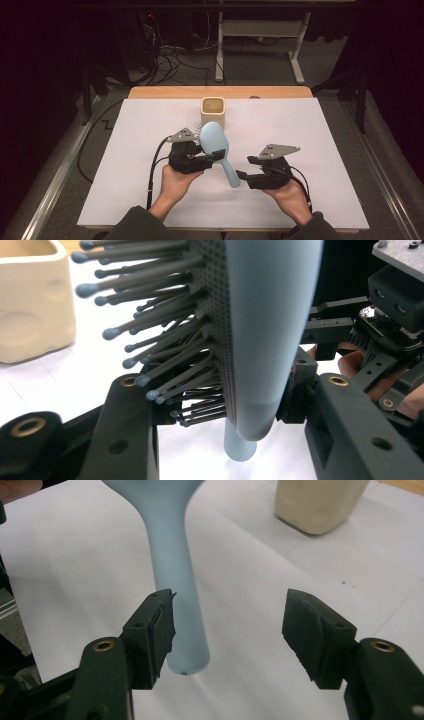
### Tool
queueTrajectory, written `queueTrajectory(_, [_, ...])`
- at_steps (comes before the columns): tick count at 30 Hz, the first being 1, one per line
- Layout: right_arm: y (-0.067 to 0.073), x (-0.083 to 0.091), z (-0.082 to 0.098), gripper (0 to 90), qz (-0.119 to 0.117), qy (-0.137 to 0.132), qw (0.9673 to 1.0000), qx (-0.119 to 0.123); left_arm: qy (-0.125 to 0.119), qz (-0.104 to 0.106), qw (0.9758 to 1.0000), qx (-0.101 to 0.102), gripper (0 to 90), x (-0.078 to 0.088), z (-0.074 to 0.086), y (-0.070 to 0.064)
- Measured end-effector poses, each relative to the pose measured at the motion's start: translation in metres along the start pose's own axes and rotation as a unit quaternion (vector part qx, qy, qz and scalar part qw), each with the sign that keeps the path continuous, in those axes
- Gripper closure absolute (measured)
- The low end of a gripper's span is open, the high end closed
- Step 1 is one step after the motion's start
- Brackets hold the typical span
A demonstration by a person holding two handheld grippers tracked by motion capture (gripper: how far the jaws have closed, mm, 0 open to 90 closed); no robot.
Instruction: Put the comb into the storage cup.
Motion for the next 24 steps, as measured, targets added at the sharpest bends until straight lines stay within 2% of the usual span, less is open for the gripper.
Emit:
queueTrajectory(6, [-0.011, 0.010, 0.010, 36.5, 0.005, -0.017, 0.9998, -0.006, -0.001, -0.007, 1.0000, 0.000, 55.2, 0.003, -0.001, 0.003])
queueTrajectory(13, [-0.025, 0.021, 0.022, 33.1, 0.013, -0.037, 0.9989, -0.025, 0.000, -0.012, 0.9999, -0.001, 55.2, 0.003, -0.002, 0.005])
queueTrajectory(24, [-0.042, 0.041, 0.041, 29.9, 0.038, -0.081, 0.9948, -0.048, -0.006, -0.022, 0.9997, -0.012, 55.3, 0.009, -0.009, 0.007])
Point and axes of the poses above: each handheld gripper's, and its own axes: x roughly backward along the jaws, z roughly out of its underside, y roughly to its left, the point moved 1 cm from there along -x, roughly forward along the jaws, and after that the axes turned 8 degrees about -x, right-handed, at the moved point
